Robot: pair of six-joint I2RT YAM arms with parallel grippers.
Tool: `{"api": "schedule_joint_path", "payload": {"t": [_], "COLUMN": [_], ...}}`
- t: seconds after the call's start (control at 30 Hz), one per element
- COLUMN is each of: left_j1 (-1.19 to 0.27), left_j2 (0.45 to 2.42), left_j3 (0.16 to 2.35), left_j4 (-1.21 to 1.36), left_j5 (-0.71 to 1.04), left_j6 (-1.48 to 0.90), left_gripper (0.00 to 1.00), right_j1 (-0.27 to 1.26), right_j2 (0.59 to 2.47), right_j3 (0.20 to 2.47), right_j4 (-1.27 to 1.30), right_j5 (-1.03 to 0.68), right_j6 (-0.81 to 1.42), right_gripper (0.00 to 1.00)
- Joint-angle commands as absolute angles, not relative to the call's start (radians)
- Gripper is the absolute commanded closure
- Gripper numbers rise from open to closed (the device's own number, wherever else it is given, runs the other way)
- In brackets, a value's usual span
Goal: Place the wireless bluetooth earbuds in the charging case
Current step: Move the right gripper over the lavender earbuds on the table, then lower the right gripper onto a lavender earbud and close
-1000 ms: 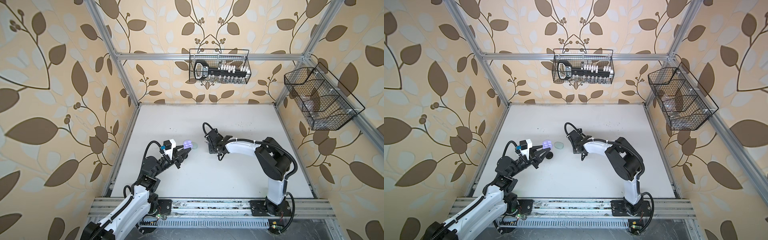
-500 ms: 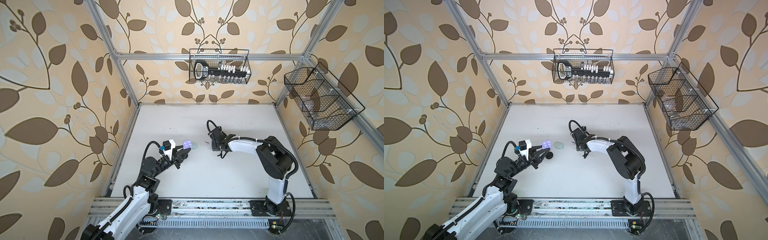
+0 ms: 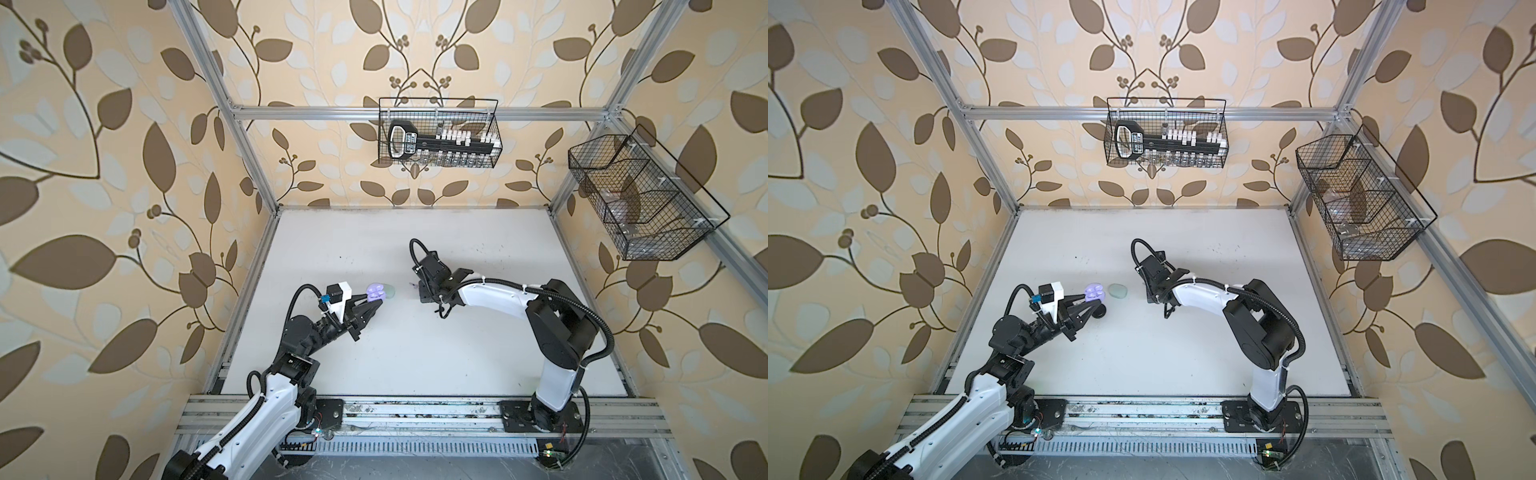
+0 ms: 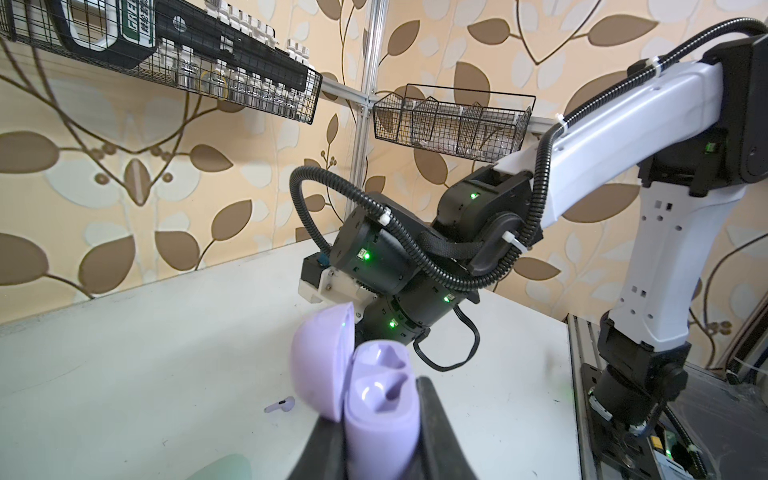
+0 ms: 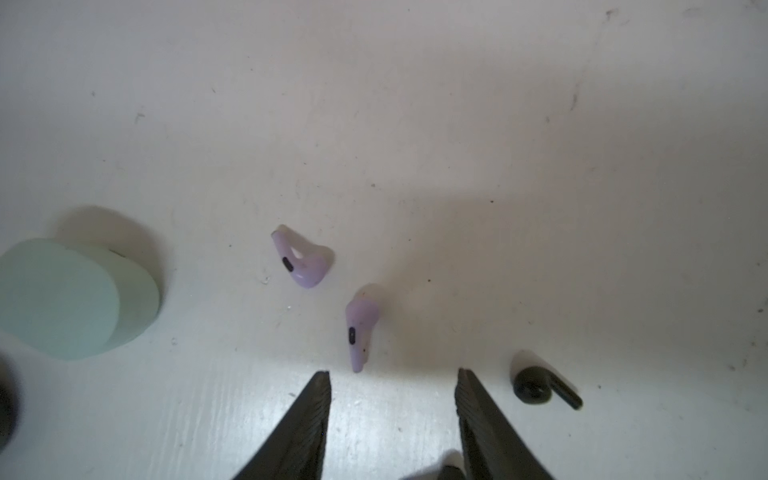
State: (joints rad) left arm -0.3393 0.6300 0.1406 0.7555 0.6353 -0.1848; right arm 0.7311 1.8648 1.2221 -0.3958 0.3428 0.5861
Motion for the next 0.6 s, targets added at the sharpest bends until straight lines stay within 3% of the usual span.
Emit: {"api": "schedule_joint_path", "payload": {"t": [0.0,0.57], "left_j1": [-0.337,-0.337], "left_j2": [0.614,0.618], "left_j3": [0.137,0.146], "left_j4": [0.812,0.801], "left_j5": [0.669,0.676], "left_j6": [-0.17,-0.165], "left_gripper": [1.0,1.0], "right_j1": [0.729,0.697], "right_j2": [1.928,2.055], "right_j3": [1.285,1.383], "right_j4": [-0.442,-0.511], "right_j5": [0.342,0.276], "right_j6": [0.568,0.516], "right_gripper": [0.5,0.56]}}
